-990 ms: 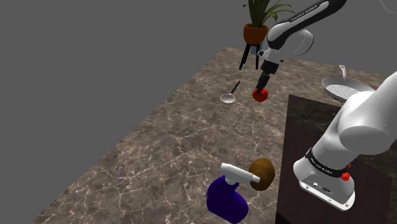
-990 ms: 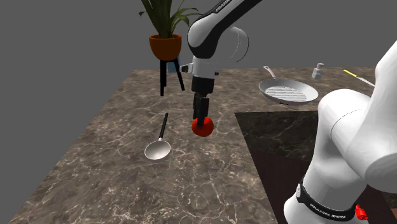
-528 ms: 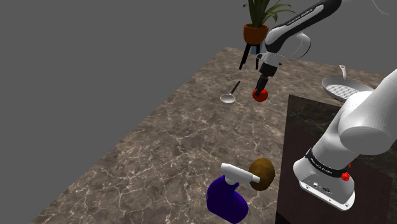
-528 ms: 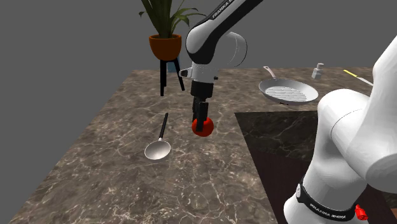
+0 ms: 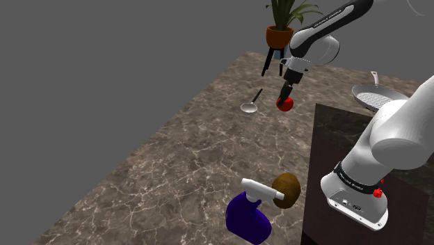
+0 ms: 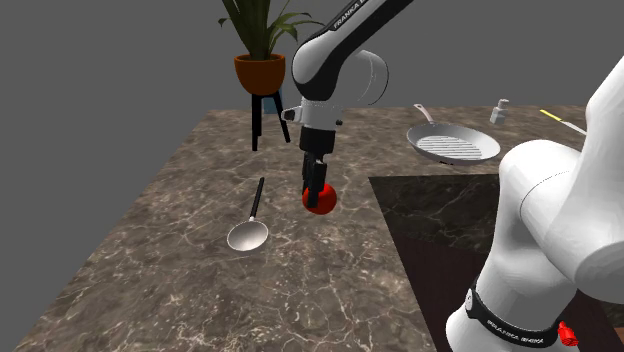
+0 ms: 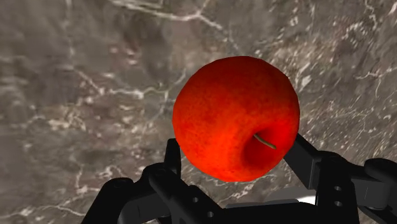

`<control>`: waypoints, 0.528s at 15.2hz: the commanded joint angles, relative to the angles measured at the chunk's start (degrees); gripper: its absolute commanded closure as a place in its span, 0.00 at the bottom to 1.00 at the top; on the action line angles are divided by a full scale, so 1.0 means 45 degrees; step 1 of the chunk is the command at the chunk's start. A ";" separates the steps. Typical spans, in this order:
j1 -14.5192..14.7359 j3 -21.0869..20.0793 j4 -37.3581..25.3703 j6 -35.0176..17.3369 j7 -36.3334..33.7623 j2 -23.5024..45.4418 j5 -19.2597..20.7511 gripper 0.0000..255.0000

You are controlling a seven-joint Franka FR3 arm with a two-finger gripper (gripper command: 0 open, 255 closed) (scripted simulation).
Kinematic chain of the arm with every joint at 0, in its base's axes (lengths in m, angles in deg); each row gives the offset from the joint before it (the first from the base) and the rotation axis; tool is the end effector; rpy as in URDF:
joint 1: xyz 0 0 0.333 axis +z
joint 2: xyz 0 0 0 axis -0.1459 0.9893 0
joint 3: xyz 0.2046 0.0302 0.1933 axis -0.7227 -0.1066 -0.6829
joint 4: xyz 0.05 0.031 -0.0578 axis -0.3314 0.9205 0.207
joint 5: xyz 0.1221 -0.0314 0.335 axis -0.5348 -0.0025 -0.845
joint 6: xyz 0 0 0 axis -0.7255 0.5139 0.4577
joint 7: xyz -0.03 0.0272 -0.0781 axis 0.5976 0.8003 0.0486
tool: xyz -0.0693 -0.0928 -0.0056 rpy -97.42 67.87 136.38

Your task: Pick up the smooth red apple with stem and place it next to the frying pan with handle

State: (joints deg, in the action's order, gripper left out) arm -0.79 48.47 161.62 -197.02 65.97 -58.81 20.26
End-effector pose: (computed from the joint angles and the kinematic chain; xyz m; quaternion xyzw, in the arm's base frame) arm 0.3757 -0.1522 0.3082 -0.9590 -0.2257 -0.0515 0.1636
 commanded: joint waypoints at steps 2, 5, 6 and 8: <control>0.0000 0.0003 0.0008 0.0002 0.0001 0.0010 0.0001 1.00; -0.0003 0.0002 0.0012 0.0002 0.0000 0.0005 0.0004 1.00; -0.0044 -0.0035 -0.0044 0.0167 -0.0135 -0.0145 0.0130 1.00; -0.0119 -0.0110 -0.0165 0.0501 -0.0391 -0.0432 0.0358 1.00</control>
State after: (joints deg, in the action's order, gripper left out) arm -1.15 48.08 161.13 -195.46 64.64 -60.24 21.42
